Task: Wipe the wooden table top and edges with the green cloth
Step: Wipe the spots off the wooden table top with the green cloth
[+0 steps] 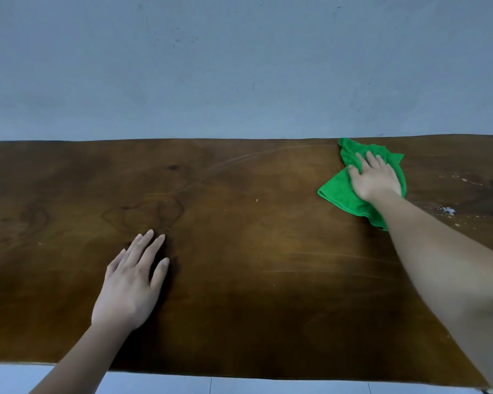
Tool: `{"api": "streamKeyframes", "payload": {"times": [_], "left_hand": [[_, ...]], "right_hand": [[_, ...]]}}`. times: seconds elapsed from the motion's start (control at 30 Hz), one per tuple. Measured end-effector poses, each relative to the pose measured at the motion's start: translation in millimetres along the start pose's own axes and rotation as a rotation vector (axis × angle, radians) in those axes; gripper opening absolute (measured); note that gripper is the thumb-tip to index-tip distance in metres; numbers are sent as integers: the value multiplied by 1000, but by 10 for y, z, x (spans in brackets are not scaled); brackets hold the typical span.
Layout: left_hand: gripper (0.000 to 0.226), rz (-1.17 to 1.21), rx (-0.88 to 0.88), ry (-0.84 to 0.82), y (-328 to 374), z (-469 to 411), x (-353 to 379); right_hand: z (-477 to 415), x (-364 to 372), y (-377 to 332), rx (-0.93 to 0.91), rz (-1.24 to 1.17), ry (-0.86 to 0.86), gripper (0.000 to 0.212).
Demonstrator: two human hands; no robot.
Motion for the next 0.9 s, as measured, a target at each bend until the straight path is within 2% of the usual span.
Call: {"api": "streamKeyframes", "payload": {"times": [0.13,0.27,0.33,0.4,0.43,0.5,0.57,0.63,0.7,0.73,0.8,0.87,0.9], "left_hand": [[84,5,2,10,-7,9,13],[85,3,-2,13,-19,7,24],[86,5,-1,14,-23,0,28],[86,8,-1,14,-26,-7,33],[86,9,0,13,-26,-6,35],[86,8,0,13,-24,-3,35],[86,7,2,15,-24,3,34],[86,12,9,19,-26,1,37],[85,14,15,22,-39,-3,45],[85,14,15,23,-47,-8,50],[85,13,15,21,-52,-14,60],[84,10,16,19,-55,-14,60],[84,6,18,17,-52,-12,58]], "right_hand": [[316,139,-52,23,48,-8,74],[857,357,-512,-159,82,-51,73],[1119,427,-811,-280,61,-64,65],[1299,355,-1099,-377,0,-32,47],[1349,273,-1232,-409,-39,-2,36],[1373,116,-1452,-446,-68,-12,31],[1343,18,-1588,-434,-19,-144,38],[1284,-28,-1577,-348,11,-354,58],[1226,-94,-1478,-257,-99,-500,70],[1159,-146,-1401,-231,-204,-500,64],[938,-277,-1171,-229,-297,-334,40],[726,-356,-905,-234,-190,-152,33],[644,-327,-779,-217,-122,-129,36]]}}
Point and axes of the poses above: each hand's wrist, its own z-axis away from the middle knuckle, its own x-axis out of the palm, y = z × x, the point moved 6 cm from there along -z, towards the middle knuckle, and after that the axes turned 11 degrees about -z, right-handed, at the moved point
